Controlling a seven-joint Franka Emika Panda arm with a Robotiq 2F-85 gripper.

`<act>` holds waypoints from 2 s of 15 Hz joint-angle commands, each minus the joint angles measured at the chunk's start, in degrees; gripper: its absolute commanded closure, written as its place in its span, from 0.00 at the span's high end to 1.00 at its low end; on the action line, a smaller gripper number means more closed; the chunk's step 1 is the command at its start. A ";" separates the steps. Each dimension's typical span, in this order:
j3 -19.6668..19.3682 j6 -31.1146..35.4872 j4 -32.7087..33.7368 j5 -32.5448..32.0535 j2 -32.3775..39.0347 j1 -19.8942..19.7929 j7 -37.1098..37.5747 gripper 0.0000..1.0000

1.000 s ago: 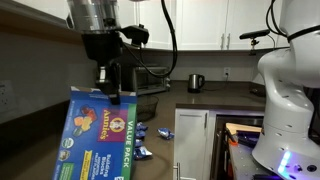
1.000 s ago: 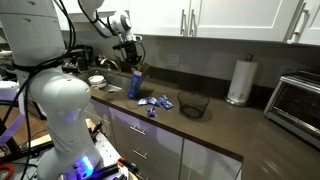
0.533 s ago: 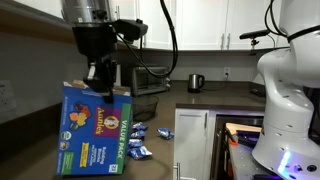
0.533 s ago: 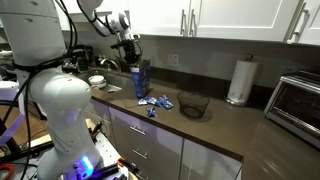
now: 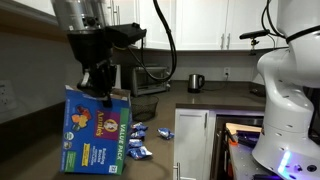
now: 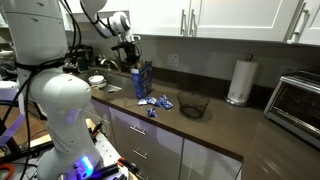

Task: Put the box upright

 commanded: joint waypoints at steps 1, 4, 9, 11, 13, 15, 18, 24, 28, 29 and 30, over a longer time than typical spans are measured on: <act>-0.39 -4.77 3.34 -2.15 3.69 1.53 4.20 0.00; -0.49 -8.32 5.80 -1.60 5.90 2.28 4.60 0.00; -0.54 -12.32 9.80 -0.83 9.12 4.10 3.78 0.14; -0.62 -13.08 10.53 -0.65 10.05 4.89 3.58 0.33; -0.79 -13.10 10.47 -0.49 10.96 5.60 3.38 0.46; -0.98 -13.02 10.25 -0.36 11.41 6.16 3.26 0.59; -1.23 -12.94 10.02 -0.46 10.84 6.57 3.22 0.78; -1.57 -12.75 9.92 -0.47 9.59 6.45 2.87 1.00; -1.70 -12.43 9.56 -0.32 8.41 6.14 2.64 1.00; -1.75 -12.41 9.51 -0.37 8.15 6.08 2.63 1.00; -1.81 -12.41 9.39 -0.44 7.81 6.00 2.60 1.00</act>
